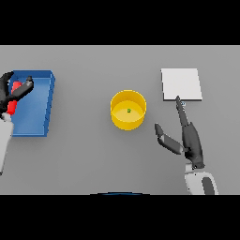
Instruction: Pick up the red beaker and tilt it to pour out 1 green nut into yellow bowl. Pick up the yellow bowl and place it on the metallic measuring scale.
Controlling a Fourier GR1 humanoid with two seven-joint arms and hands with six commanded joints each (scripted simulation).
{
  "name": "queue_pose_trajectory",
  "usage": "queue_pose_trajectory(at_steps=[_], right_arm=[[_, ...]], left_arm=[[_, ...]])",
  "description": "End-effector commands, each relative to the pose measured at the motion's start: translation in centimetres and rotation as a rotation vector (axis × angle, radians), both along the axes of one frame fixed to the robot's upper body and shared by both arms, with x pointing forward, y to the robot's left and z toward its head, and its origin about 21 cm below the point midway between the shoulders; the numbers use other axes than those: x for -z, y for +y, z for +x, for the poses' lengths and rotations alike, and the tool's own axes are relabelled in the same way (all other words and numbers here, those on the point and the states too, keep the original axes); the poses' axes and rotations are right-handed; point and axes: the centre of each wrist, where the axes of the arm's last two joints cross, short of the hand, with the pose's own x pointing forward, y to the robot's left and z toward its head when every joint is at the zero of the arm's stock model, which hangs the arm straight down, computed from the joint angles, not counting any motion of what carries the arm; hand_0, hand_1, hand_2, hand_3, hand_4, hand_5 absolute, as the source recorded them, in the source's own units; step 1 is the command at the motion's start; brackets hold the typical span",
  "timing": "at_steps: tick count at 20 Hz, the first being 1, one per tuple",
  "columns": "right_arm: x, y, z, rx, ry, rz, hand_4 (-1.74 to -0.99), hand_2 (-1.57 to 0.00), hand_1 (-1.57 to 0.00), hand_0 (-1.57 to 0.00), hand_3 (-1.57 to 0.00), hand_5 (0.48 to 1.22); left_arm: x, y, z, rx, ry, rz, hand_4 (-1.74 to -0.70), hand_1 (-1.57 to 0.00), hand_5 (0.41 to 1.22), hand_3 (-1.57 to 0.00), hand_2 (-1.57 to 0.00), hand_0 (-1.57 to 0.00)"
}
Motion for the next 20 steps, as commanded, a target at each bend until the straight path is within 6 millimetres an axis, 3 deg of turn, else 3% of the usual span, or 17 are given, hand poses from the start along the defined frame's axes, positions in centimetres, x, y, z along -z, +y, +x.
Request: queue_pose_trajectory(at_steps=[1,4,6,11,14,20], right_arm=[[0.0,0.0,-0.1,0.001,0.003,-0.001,-1.015,0.0,0.0,0.0,0.0,0.642],[-0.3,0.0,0.3,0.004,0.045,-0.064,-1.02,0.0,0.0,0.0,0.0,0.64],[-1.0,-0.3,1.2,-0.095,0.043,-0.122,-1.005,0.0,0.0,0.0,0.0,0.669],[-4.1,-0.7,4.8,-0.309,0.021,-0.542,-1.122,0.0,0.0,0.0,0.0,0.674],[-5.4,0.3,6.6,-0.427,0.001,-0.736,-1.192,0.0,0.0,0.0,0.0,0.677],[-6.5,2.7,9.1,-0.636,-0.07,-1.079,-1.227,0.0,0.0,0.0,0.0,0.698]], left_arm=[[0.5,-0.3,0.0,0.005,0.0,-0.008,-0.8,-0.17,0.652,-0.16,-0.17,-0.2],[0.0,-0.1,0.2,0.025,-0.048,-0.003,-0.78,-0.08,0.651,-0.08,-0.09,-0.1],[0.0,-0.5,0.3,0.033,-0.06,0.002,-0.76,-0.05,0.657,-0.05,-0.06,-0.07],[-0.3,-0.5,0.0,0.053,-0.084,-0.003,-0.74,-0.02,0.668,-0.02,-0.02,-0.02],[-0.2,-0.8,0.0,0.056,-0.072,0.006,-0.73,-0.01,0.68,-0.01,-0.01,-0.01],[-0.7,-0.2,0.2,0.043,-0.064,0.014,-0.74,0.0,0.701,0.0,0.0,0.0]])
